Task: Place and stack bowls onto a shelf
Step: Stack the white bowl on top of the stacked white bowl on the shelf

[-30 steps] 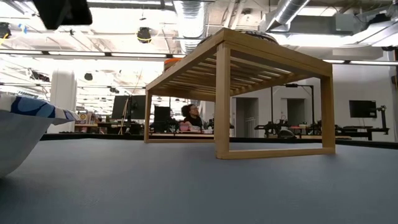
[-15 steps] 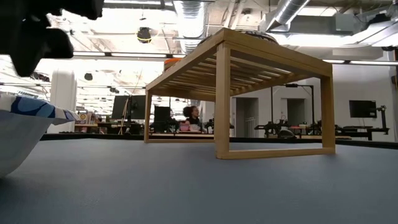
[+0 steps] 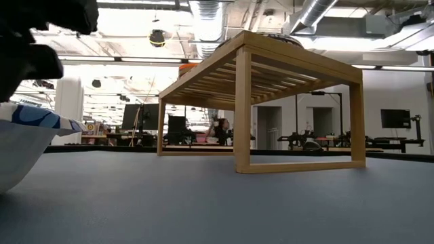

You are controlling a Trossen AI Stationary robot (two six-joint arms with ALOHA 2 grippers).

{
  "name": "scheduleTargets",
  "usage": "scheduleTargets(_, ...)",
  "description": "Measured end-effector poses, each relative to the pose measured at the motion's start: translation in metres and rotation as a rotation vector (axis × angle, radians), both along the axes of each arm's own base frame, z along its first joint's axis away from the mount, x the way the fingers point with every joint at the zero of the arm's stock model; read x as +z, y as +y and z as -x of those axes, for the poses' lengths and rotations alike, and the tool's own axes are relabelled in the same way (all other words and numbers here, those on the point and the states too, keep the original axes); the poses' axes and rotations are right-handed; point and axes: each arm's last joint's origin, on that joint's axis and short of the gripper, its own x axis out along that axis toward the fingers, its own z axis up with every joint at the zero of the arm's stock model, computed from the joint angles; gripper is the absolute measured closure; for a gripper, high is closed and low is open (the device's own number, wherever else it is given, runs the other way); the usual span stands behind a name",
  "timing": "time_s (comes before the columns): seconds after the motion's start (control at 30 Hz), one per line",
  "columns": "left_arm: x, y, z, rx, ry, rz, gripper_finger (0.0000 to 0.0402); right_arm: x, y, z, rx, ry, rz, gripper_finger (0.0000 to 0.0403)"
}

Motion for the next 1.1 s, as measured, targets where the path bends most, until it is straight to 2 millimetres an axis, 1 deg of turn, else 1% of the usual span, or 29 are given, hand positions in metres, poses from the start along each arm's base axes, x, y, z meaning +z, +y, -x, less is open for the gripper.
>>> scheduleTargets(0.33, -0.002, 0.000, -0.001, 0.012, -0.018, -0.008, 0.0236, 0.000, 0.000, 0.000, -0.001, -0.001, -0.001, 0.0367)
scheduleTargets(0.43, -0.009, -0.002, -0.004, 0.015, -0.005, -0.020, 0.0236, 0.000, 0.000, 0.000, -0.001, 0.000, -0.001, 0.0367)
scheduleTargets(0.57, -0.021, -0.011, -0.015, -0.020, 0.003, 0.051, 0.0236, 0.000, 0.000, 0.000, -0.001, 0.000, -0.001, 0.0367)
scheduleTargets(0.67, -0.032, -0.015, -0.020, -0.030, 0.044, 0.051, 0.0236, 0.000, 0.000, 0.000, -0.001, 0.000, 0.000, 0.0367)
scheduleTargets(0.73, -0.036, -0.016, -0.021, -0.037, 0.052, 0.049, 0.0236, 0.000, 0.000, 0.000, -0.001, 0.000, 0.000, 0.0367)
scheduleTargets(0.83, -0.034, -0.016, -0.022, -0.053, 0.032, 0.053, 0.0237, 0.000, 0.000, 0.000, 0.000, 0.001, 0.001, 0.0367)
scheduleTargets(0.97, -0.033, -0.016, -0.020, -0.056, 0.057, 0.072, 0.0245, 0.000, 0.000, 0.000, 0.000, 0.000, 0.001, 0.0367)
scheduleTargets(1.1, -0.028, -0.014, -0.018, -0.045, 0.070, 0.066, 0.0249, 0.000, 0.000, 0.000, 0.000, 0.000, 0.001, 0.0367)
